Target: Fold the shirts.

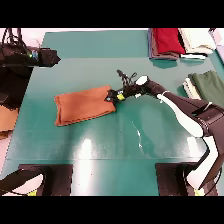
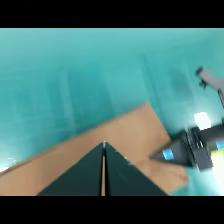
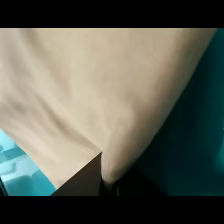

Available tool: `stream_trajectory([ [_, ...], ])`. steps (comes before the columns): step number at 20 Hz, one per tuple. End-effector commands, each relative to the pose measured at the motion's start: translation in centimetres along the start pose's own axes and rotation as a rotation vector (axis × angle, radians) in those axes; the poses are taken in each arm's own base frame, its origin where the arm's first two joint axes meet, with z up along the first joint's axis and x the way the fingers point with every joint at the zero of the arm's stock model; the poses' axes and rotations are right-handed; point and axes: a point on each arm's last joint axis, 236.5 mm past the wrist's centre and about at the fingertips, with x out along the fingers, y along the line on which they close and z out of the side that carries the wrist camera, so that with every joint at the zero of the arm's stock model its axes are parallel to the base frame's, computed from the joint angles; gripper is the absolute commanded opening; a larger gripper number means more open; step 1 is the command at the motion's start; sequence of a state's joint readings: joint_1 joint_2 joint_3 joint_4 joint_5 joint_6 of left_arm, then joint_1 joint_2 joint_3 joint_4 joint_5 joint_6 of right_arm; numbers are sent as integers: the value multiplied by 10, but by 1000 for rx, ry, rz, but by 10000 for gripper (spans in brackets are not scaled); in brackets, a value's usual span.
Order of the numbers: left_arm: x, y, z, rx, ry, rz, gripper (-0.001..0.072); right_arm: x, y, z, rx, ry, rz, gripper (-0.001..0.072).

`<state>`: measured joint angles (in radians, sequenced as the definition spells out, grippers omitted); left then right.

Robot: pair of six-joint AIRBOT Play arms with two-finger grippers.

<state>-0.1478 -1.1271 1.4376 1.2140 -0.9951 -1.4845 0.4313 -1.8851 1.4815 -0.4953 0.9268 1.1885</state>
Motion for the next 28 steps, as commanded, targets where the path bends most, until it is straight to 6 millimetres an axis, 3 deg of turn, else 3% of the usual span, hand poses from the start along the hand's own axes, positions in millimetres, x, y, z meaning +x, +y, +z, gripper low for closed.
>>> stream_trajectory([
  [1, 6, -27, -9, 29, 30, -55, 26, -35, 5, 39, -109, -78, -52, 18],
  [3, 9, -57, -15, 71, 39, -106, 26, -97, -10, 65, -131, -150, -128, 18],
  [6, 11, -95, -17, 117, 20, -173, 26, -209, -44, 85, -133, -244, -248, 18],
  [10, 10, -120, -13, 139, -20, -219, 26, -356, -101, 88, -26, -425, -390, 18],
  [13, 9, -126, -13, 127, -21, -235, 26, -447, -147, 76, 70, -571, -481, 18],
  [16, 9, -126, -13, 98, -17, -236, 26, -509, -182, 64, 138, -668, -545, 17],
  [19, 9, -126, -13, 79, -14, -236, 26, -549, -194, 70, 141, -740, -582, 18],
  [23, 9, -126, -17, 51, 5, -235, 26, -588, -177, 102, 43, -822, -627, 17],
  [28, 9, -125, -25, 56, 39, -234, 26, -642, -129, 128, -94, -962, -701, 17],
])
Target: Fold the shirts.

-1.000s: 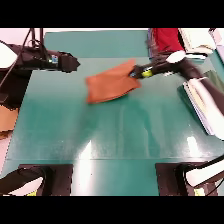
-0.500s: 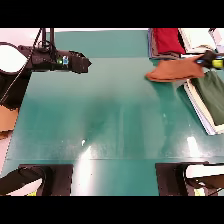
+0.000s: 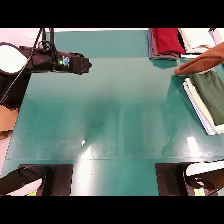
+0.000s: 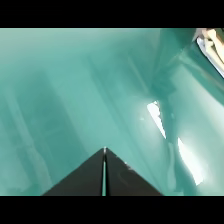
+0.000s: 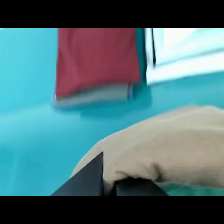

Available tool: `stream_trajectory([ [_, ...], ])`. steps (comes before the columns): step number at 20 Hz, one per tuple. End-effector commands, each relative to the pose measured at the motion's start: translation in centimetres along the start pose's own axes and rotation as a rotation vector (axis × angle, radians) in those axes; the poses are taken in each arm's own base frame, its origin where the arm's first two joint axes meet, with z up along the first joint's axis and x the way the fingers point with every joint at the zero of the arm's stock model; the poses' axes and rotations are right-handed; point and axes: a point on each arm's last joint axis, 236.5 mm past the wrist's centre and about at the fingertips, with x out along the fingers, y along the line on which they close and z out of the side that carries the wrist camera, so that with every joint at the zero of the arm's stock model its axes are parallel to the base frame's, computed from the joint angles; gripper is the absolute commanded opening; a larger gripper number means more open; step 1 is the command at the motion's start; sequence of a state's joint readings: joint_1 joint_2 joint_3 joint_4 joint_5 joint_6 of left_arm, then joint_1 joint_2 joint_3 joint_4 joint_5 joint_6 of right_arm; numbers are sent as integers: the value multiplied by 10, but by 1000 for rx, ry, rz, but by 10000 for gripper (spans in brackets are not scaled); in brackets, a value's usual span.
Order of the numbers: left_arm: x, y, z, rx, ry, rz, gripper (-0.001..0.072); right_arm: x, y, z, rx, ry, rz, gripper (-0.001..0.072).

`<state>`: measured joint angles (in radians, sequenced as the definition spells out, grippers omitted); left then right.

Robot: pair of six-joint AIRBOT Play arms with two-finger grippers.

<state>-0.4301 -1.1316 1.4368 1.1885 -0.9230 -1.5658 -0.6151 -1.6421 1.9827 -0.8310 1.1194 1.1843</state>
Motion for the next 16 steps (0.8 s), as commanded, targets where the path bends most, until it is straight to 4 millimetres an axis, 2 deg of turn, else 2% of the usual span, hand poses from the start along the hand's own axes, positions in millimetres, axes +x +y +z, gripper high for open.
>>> stream_trajectory([
  [1, 0, 0, -4, -5, 18, 1, 26, -25, 6, 41, -54, -111, -25, 17],
  [5, 0, 0, -5, -4, 22, 1, 27, -54, 4, 35, -107, -121, -66, 18],
  [7, 0, 0, -5, -4, 22, 1, 27, -70, 5, 29, -127, -109, -78, 18],
  [10, 0, 0, -5, -3, 23, 2, 26, -99, -4, 15, -117, -88, -113, 18],
  [13, 0, 1, -5, -1, 22, 3, 27, -120, -18, -28, -77, 10, -134, 18],
  [16, 0, 1, -5, 7, 22, 4, 27, -143, -59, -99, -28, 185, -278, 18],
])
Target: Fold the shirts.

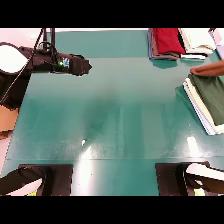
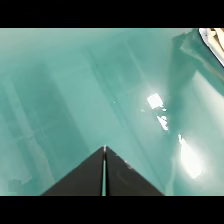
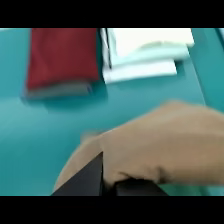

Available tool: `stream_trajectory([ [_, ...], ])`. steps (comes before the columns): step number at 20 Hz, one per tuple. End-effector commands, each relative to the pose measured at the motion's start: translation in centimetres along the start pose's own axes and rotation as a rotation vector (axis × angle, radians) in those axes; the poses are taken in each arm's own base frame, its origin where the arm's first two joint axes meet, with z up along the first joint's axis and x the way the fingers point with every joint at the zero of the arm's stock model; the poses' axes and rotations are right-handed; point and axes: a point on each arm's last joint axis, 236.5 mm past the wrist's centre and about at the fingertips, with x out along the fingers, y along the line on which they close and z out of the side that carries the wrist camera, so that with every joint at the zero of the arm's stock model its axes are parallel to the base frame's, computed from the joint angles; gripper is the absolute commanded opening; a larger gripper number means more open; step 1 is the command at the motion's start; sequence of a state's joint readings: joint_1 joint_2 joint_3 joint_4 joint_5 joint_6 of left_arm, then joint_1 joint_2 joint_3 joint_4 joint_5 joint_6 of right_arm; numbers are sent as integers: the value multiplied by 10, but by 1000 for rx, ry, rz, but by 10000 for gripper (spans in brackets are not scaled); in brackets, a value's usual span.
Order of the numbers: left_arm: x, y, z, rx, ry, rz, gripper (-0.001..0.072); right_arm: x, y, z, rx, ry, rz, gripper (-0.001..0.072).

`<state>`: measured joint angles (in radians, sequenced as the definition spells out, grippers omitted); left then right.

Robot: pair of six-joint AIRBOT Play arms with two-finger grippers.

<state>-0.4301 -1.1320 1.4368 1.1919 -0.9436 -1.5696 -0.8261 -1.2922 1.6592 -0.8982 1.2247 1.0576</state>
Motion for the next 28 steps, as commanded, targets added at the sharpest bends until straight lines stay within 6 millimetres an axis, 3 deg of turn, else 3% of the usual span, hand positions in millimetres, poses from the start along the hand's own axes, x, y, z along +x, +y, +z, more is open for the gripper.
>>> stream_trajectory([
  [1, 0, 1, 0, 13, 2, 3, 27, -19, -39, -86, 33, 210, -136, 19],
  [3, 0, 1, -1, 38, 3, 3, 27, -28, -59, -140, 66, 332, -211, 26],
  [4, 0, 1, -1, 39, 5, 3, 27, -32, -70, -166, 89, 389, -247, 122],
  [6, 0, 1, -2, 46, 9, 3, 27, -41, -87, -202, 152, 460, -309, 436],
  [7, 0, 1, -2, 47, 9, 3, 27, -47, -95, -214, 199, 473, -341, 549],
  [8, 0, 1, -2, 47, 8, 3, 27, -54, -100, -217, 243, 470, -355, 604],
  [9, 0, 1, -2, 47, 8, 3, 27, -60, -105, -211, 280, 445, -371, 604],
  [11, 0, 1, -2, 47, 8, 3, 27, -62, -96, -176, 299, 338, -333, 604],
  [14, 0, 1, -2, 47, 9, 3, 27, -49, -39, -99, 251, 145, -144, 603],
  [16, 0, 1, 1, 48, -6, 4, 27, -37, 27, -66, 194, 93, 40, 603],
  [17, 0, 1, 2, 49, -9, 6, 27, -31, 61, -60, 175, 98, 124, 602],
  [20, 0, 1, -5, 48, 22, 5, 27, -13, 161, -71, 29, 183, 326, 597],
  [24, 0, 1, 5, 47, -21, 4, 27, -5, 265, -101, -128, 246, 522, 566],
  [25, 0, 1, 8, 47, -34, 4, 27, -6, 286, -110, -158, 259, 562, 441],
  [27, 0, 1, 12, 47, -49, 5, 27, -11, 315, -125, -205, 285, 621, 23],
  [28, 0, 1, 12, 47, -53, 5, 27, -13, 324, -131, -236, 297, 634, 18],
])
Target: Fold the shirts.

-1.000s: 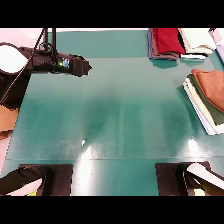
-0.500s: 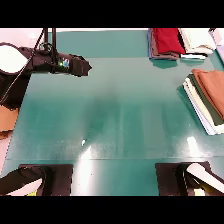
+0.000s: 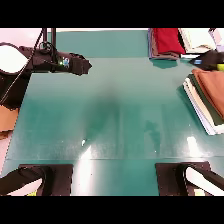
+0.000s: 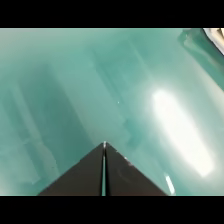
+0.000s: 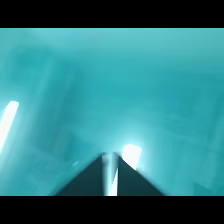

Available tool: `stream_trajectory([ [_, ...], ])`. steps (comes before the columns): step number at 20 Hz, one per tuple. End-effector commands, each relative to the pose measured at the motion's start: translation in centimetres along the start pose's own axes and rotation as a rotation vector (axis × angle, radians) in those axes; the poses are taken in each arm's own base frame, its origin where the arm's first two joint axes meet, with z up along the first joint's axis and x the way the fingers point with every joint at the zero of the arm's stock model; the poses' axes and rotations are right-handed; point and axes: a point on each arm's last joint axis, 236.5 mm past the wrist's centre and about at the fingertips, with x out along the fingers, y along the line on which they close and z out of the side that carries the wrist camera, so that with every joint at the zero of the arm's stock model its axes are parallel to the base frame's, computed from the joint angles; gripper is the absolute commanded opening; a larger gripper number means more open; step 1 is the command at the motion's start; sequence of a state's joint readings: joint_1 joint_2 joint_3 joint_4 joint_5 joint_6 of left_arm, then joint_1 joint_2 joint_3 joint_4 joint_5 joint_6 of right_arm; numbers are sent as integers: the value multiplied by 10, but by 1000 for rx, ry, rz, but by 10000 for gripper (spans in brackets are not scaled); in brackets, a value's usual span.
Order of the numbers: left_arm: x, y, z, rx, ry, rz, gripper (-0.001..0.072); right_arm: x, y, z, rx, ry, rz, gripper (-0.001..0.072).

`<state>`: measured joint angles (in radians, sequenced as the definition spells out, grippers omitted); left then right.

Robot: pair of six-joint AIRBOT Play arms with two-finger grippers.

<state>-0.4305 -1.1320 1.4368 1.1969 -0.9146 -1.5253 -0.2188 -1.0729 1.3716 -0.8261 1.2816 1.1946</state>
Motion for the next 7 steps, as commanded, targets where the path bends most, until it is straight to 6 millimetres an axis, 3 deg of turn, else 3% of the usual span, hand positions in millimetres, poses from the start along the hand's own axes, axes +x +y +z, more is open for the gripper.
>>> stream_trajectory([
  [1, 0, 0, 6, -1, -27, 1, 27, 25, 52, -14, -99, 58, 91, 18],
  [3, 0, 0, 9, -1, -37, 1, 27, 29, 65, -18, -118, 70, 116, 18],
  [7, 0, 0, 10, 0, -43, 2, 27, 30, 68, -20, -125, 75, 124, 18],
])
